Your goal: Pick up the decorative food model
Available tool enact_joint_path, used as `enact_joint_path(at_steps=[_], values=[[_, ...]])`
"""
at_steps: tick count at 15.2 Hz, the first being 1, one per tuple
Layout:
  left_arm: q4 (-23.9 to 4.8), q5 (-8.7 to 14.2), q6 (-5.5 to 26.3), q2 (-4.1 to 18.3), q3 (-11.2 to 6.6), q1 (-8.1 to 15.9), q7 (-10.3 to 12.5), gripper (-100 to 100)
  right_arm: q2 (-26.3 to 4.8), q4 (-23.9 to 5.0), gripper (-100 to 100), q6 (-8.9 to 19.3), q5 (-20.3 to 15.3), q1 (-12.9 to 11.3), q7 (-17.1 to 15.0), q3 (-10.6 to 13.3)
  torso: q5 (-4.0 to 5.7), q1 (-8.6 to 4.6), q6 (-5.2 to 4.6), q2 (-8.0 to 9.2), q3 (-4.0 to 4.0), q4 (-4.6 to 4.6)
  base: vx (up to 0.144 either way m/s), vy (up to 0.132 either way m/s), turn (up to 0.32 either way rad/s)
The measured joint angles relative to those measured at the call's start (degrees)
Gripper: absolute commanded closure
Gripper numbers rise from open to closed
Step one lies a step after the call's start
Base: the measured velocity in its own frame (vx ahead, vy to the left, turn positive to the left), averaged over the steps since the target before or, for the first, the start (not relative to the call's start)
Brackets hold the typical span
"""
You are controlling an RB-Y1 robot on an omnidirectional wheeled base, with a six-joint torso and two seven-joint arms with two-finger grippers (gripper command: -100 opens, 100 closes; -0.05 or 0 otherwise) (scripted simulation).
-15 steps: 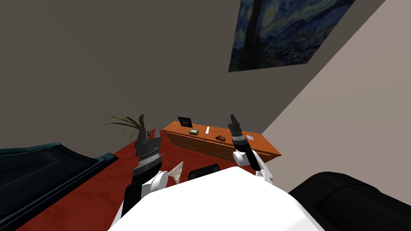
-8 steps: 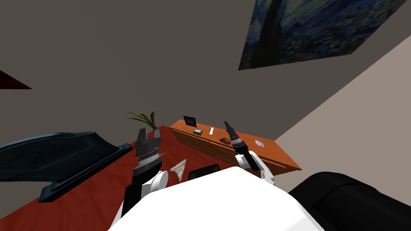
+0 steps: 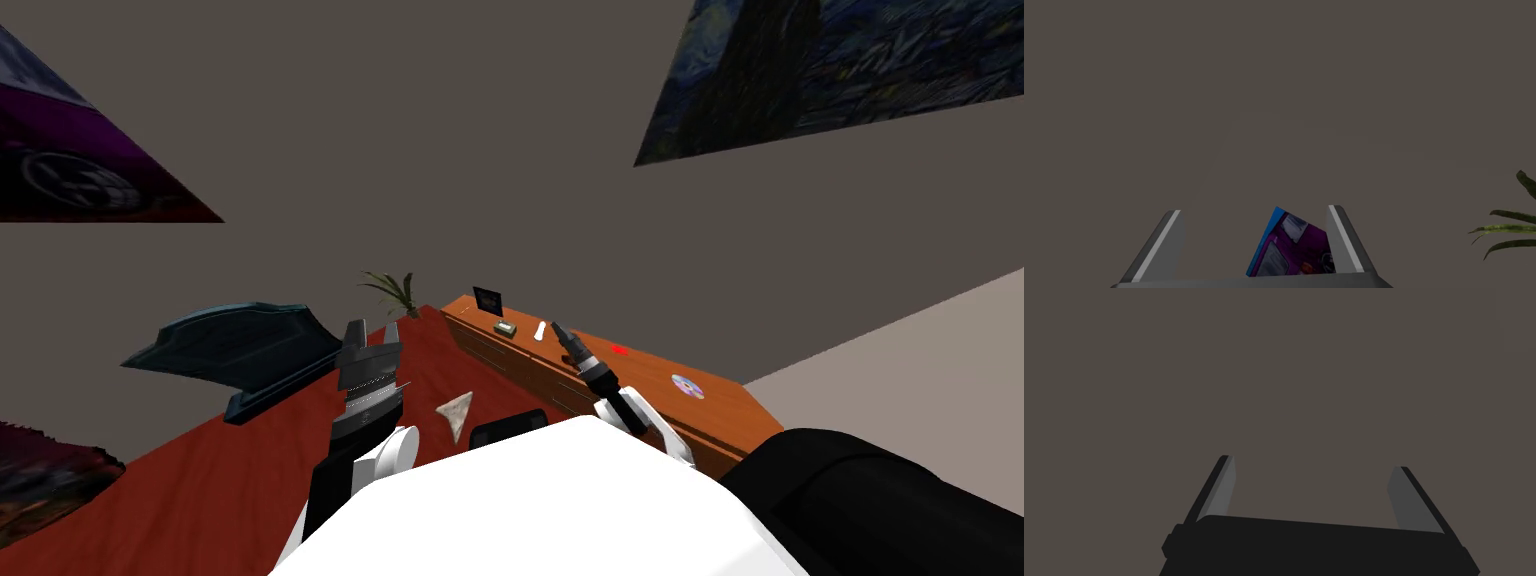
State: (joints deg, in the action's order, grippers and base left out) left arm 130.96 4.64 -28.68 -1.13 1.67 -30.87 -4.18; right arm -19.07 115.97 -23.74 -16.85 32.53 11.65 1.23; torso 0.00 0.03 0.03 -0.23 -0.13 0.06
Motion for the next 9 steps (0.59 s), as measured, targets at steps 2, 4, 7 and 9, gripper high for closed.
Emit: enact_joint_path(at_steps=[2,4,7,9], values=[[0.00,0.00,0.00,0.00,0.00,0.00,0.00,0,-1.09,-2.32,-100,0.24,-2.35,0.86,0.56,0.24,0.00,-0.01,0.00,0.00,0.00,0.00,0.056,-0.003,0.305],[0.00,0.00,0.00,0.00,0.00,0.00,0.00,0,-2.95,-3.56,-100,1.17,-4.48,1.80,0.45,0.14,0.00,-0.01,0.00,-0.05,-0.02,0.01,0.051,-0.005,0.164],[0.00,0.00,0.00,0.00,0.00,0.01,0.00,0,-3.27,-6.88,-100,0.59,-6.42,2.12,1.02,0.26,0.00,0.03,0.02,0.09,0.05,-0.02,0.024,0.001,0.167],[0.00,0.00,0.00,0.00,0.00,0.01,0.00,0,-3.94,-9.41,-100,0.45,-8.55,2.82,1.66,0.52,0.00,0.02,0.02,0.05,0.03,-0.01,0.046,-0.002,0.293]])
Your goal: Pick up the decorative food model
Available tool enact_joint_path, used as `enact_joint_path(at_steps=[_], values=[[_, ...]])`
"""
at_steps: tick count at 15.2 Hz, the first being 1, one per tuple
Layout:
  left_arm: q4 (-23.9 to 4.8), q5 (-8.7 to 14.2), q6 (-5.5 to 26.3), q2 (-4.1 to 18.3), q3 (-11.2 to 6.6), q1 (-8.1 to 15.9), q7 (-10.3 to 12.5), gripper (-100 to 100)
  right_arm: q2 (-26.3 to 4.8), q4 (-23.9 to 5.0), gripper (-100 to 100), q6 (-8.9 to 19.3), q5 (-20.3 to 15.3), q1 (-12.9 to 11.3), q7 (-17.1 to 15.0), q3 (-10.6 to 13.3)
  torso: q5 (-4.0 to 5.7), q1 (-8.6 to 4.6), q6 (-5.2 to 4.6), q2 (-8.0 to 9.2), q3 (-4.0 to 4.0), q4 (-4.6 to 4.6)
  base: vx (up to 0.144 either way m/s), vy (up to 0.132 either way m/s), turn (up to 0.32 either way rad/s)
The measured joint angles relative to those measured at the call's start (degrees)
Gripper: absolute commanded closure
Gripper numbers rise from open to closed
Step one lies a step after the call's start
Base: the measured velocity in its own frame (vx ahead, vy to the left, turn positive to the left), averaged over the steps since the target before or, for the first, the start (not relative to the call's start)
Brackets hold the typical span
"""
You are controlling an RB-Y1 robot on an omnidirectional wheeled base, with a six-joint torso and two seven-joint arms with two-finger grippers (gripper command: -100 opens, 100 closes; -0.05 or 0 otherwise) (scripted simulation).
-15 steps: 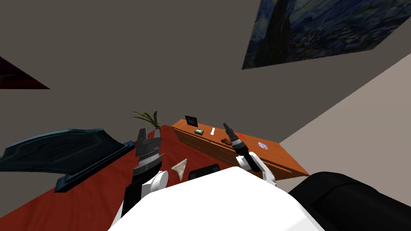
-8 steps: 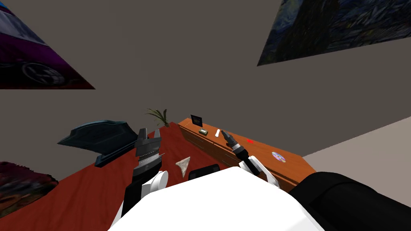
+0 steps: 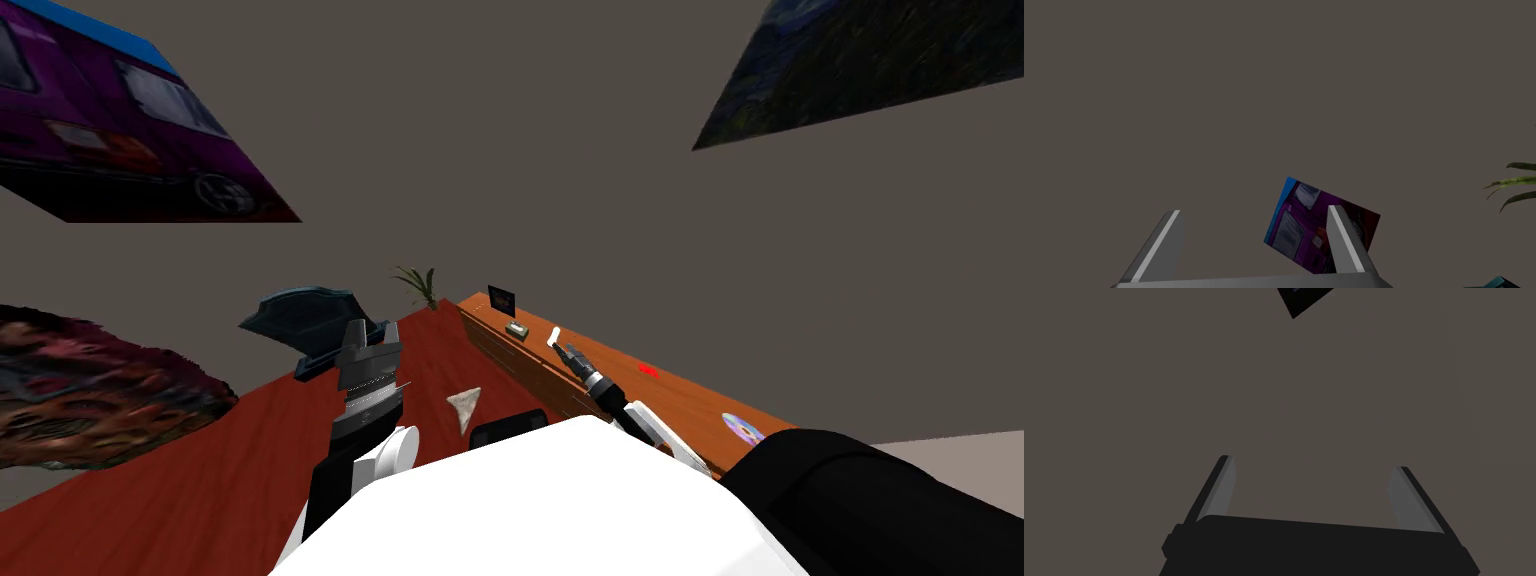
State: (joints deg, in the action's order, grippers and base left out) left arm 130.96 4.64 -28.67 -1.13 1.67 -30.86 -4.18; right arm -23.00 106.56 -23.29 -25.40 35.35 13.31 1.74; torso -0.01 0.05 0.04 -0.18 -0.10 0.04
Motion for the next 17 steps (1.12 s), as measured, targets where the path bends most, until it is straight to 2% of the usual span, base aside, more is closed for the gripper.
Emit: enact_joint_path(at_steps=[2,4,10,15,17], values=[[0.00,0.00,0.00,0.00,0.00,0.00,0.00,0,-1.06,-3.61,-100,-0.06,-2.21,0.22,0.51,0.03,0.00,-0.03,0.00,-0.06,-0.04,0.01,0.061,-0.009,0.314],[0.00,0.00,0.00,0.00,0.00,0.00,0.00,0,-2.06,-5.60,-100,0.05,-4.54,1.96,0.95,0.10,0.00,-0.04,0.00,-0.09,-0.05,0.02,0.060,-0.011,0.321],[0.00,0.00,0.00,0.00,-0.01,-0.01,0.00,0,-4.50,-9.64,-100,2.21,-11.35,4.48,1.74,1.22,0.00,-0.02,-0.03,-0.05,-0.03,0.01,0.043,-0.013,0.213],[0.00,0.00,0.00,0.00,-0.01,-0.01,0.00,0,-5.45,-14.37,-100,1.93,-14.80,5.25,2.47,1.26,-0.01,0.02,-0.06,0.02,0.01,0.00,0.031,-0.007,0.180],[0.00,0.00,0.00,0.00,-0.01,-0.01,0.00,0,-5.13,-17.55,-100,1.12,-16.86,5.86,3.74,1.09,0.00,0.00,-0.03,-0.01,-0.01,0.00,0.047,-0.021,0.271]])
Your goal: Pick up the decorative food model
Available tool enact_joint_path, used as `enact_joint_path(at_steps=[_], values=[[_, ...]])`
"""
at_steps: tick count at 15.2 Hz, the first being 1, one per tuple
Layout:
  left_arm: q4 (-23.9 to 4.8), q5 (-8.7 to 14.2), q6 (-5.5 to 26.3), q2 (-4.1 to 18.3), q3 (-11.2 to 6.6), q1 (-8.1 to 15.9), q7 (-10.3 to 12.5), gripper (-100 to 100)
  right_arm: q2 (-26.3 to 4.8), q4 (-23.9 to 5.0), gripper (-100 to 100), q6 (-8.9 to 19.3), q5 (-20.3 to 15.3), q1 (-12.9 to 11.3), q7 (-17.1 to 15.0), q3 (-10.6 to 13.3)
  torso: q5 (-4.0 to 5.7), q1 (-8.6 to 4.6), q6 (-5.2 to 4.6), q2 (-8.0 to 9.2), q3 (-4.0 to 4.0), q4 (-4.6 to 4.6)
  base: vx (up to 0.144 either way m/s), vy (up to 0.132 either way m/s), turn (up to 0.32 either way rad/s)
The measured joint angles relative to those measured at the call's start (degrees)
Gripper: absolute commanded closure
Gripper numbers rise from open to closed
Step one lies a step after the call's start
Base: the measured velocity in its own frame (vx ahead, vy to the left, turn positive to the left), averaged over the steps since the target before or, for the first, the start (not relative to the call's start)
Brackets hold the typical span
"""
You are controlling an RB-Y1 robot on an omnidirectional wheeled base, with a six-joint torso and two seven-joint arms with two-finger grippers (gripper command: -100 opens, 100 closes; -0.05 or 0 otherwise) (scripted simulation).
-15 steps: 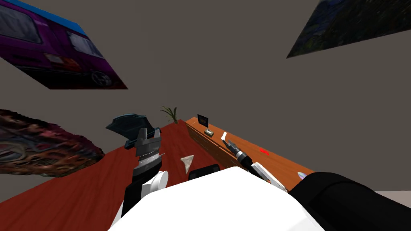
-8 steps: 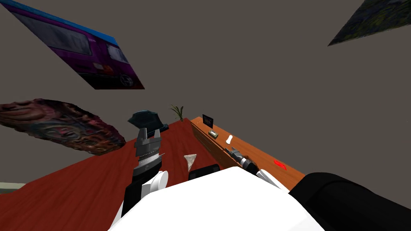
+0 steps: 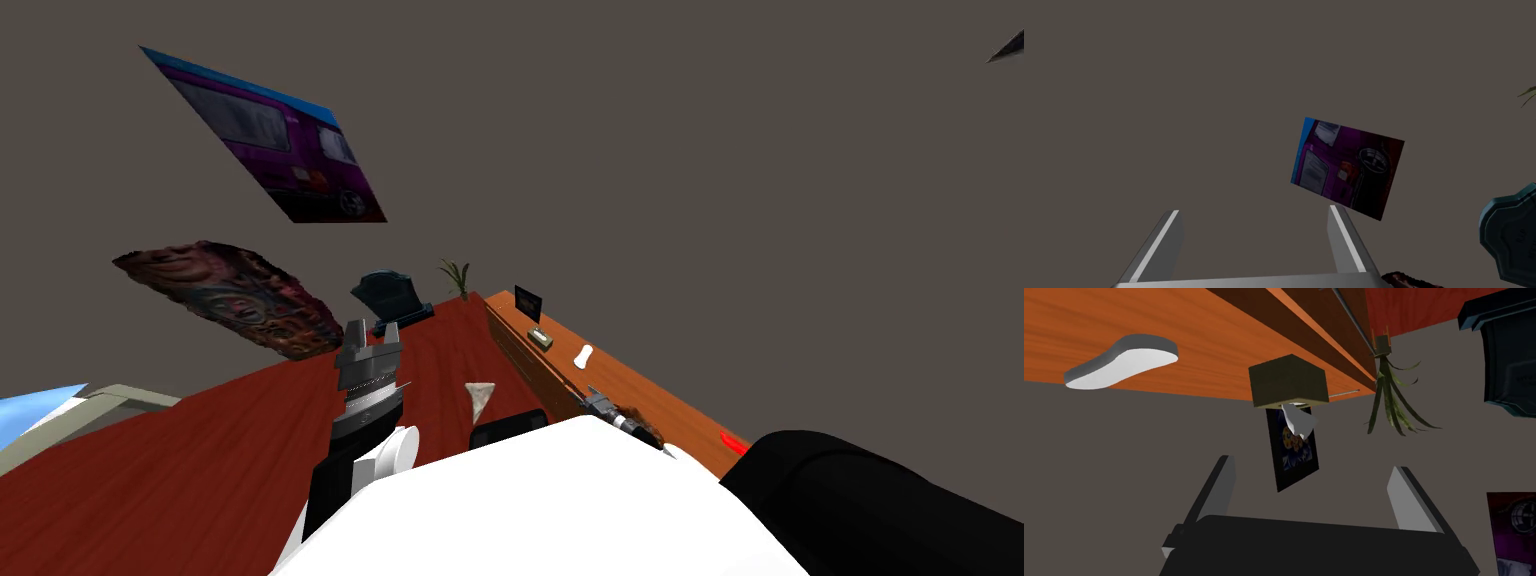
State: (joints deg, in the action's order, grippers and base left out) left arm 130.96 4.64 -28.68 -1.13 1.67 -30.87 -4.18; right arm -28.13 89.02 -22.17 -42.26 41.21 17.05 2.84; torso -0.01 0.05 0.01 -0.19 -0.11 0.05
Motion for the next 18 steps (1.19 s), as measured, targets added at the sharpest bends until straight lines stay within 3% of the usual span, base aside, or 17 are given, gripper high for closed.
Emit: enact_joint_path(at_steps=[4,9,11,16,18], values=[[0.00,0.00,0.00,0.00,0.00,0.00,0.00,0,-2.08,-4.01,-100,1.21,-4.75,1.69,0.40,0.80,0.00,-0.04,0.02,-0.07,-0.04,0.01,0.052,-0.023,0.298],[0.00,0.00,0.00,0.00,0.00,0.00,0.00,0,-2.51,-12.30,-100,1.11,-10.84,2.99,2.60,1.03,0.01,-0.05,0.03,-0.04,-0.02,0.01,0.044,-0.029,0.293],[0.00,0.00,0.00,0.00,0.00,0.00,0.00,0,-3.71,-13.10,-100,2.13,-13.37,4.55,2.33,1.74,-0.01,-0.04,0.01,-0.06,-0.03,0.01,0.047,-0.031,0.242],[0.00,0.00,0.00,0.00,0.00,0.00,0.00,0,-4.87,-19.05,-100,2.28,-18.68,6.02,3.36,1.91,-0.01,0.00,0.00,-0.04,-0.02,0.01,0.039,-0.025,0.243],[0.00,0.00,0.00,0.00,0.00,0.00,0.00,0,-6.38,-19.61,-100,3.99,-21.82,7.37,2.16,3.71,-0.02,-0.03,0.01,-0.06,-0.04,0.02,0.041,-0.036,0.295]])
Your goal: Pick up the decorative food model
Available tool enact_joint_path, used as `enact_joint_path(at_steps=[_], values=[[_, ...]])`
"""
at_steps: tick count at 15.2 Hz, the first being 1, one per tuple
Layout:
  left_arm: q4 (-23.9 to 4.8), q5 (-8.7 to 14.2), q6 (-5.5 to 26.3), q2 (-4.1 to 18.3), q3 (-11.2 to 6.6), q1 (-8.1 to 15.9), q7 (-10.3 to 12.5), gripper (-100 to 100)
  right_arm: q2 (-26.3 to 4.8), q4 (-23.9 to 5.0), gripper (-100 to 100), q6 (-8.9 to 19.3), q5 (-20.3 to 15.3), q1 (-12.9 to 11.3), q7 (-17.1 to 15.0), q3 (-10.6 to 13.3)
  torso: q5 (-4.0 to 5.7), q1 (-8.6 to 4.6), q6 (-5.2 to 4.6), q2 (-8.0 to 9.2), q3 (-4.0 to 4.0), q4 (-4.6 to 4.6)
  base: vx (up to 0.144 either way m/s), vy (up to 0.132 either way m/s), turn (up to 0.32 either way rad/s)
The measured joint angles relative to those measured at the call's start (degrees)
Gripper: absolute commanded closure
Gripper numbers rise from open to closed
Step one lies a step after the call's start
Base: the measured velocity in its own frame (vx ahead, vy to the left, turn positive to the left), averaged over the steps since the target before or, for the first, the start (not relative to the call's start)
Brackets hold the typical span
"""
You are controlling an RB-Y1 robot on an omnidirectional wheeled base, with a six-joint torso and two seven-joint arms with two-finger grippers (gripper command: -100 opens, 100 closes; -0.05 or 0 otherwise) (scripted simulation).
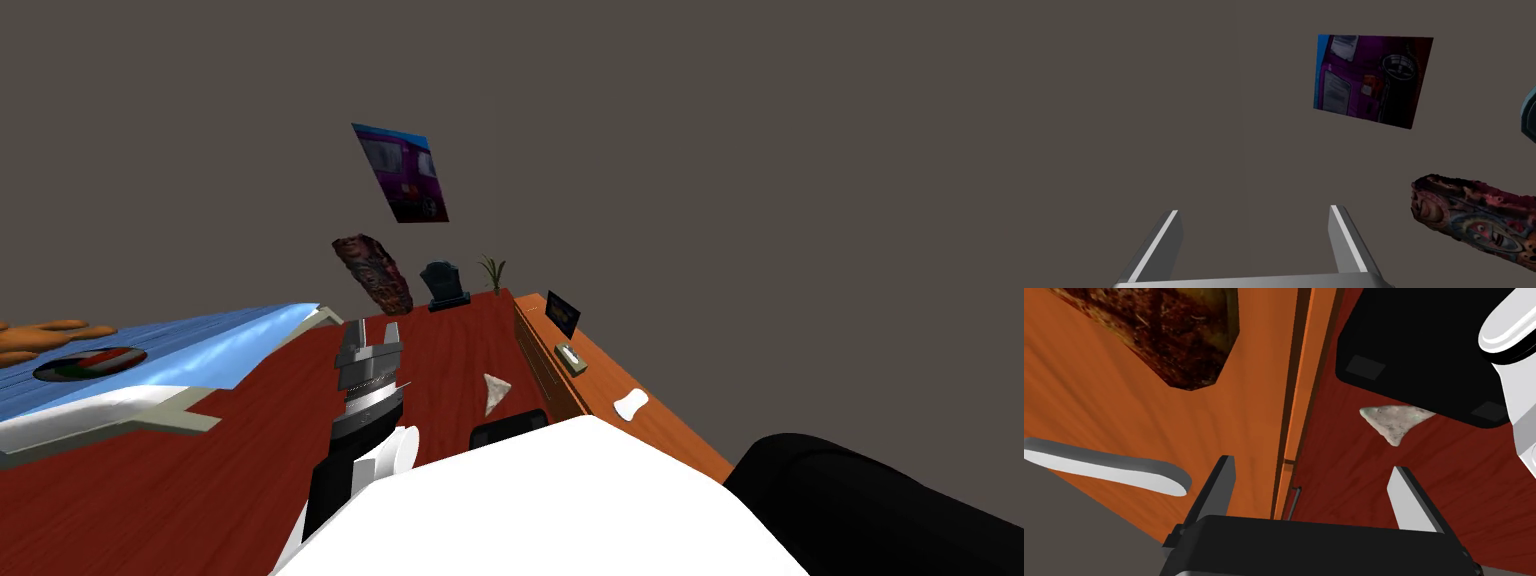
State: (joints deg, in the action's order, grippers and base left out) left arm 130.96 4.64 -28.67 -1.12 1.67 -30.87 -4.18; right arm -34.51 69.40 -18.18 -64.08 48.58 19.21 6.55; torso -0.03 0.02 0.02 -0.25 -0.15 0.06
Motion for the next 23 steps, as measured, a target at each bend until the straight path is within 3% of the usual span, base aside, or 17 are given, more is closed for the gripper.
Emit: enact_joint_path(at_steps=[4,7,11,14,17,22,23], values=[[0.00,0.00,0.00,0.00,0.00,0.00,0.00,0,0.61,-6.62,-100,-1.98,-2.65,0.46,3.46,-2.08,0.00,0.03,-0.01,0.07,0.04,-0.02,0.021,-0.028,0.208],[0.00,0.00,0.00,0.00,0.00,-0.01,0.00,0,-0.94,-6.29,-100,-0.10,-5.91,2.50,1.40,-0.19,0.01,0.06,-0.04,0.05,0.03,-0.02,0.025,-0.024,0.113],[0.00,0.00,0.00,0.00,0.00,0.00,0.00,0,-0.11,-9.93,-100,-0.61,-7.30,2.55,3.54,-1.14,0.00,0.12,-0.04,0.10,0.06,-0.03,0.014,-0.014,0.135],[0.00,0.00,0.00,0.00,0.00,0.00,0.00,0,-0.95,-10.91,-100,-0.15,-9.60,3.95,3.33,-0.49,0.00,0.08,-0.04,0.08,0.05,-0.02,0.016,-0.024,0.138],[0.00,0.00,0.00,0.00,0.00,0.00,0.00,0,-0.71,-11.98,-100,0.20,-10.01,3.51,3.37,-0.05,0.01,0.10,-0.04,0.18,0.10,-0.05,-0.022,-0.025,0.055],[0.00,0.00,0.00,0.00,-0.01,0.00,0.00,0,1.86,-15.74,-100,1.74,-9.07,0.15,4.68,1.24,0.04,0.00,-0.05,0.34,0.20,-0.09,-0.043,-0.045,0.046],[0.00,0.00,0.00,0.00,-0.01,0.00,0.00,0,2.01,-15.90,100,1.87,-9.02,0.02,4.87,1.32,0.02,0.04,-0.06,0.31,0.18,-0.08,-0.010,-0.011,0.001]])
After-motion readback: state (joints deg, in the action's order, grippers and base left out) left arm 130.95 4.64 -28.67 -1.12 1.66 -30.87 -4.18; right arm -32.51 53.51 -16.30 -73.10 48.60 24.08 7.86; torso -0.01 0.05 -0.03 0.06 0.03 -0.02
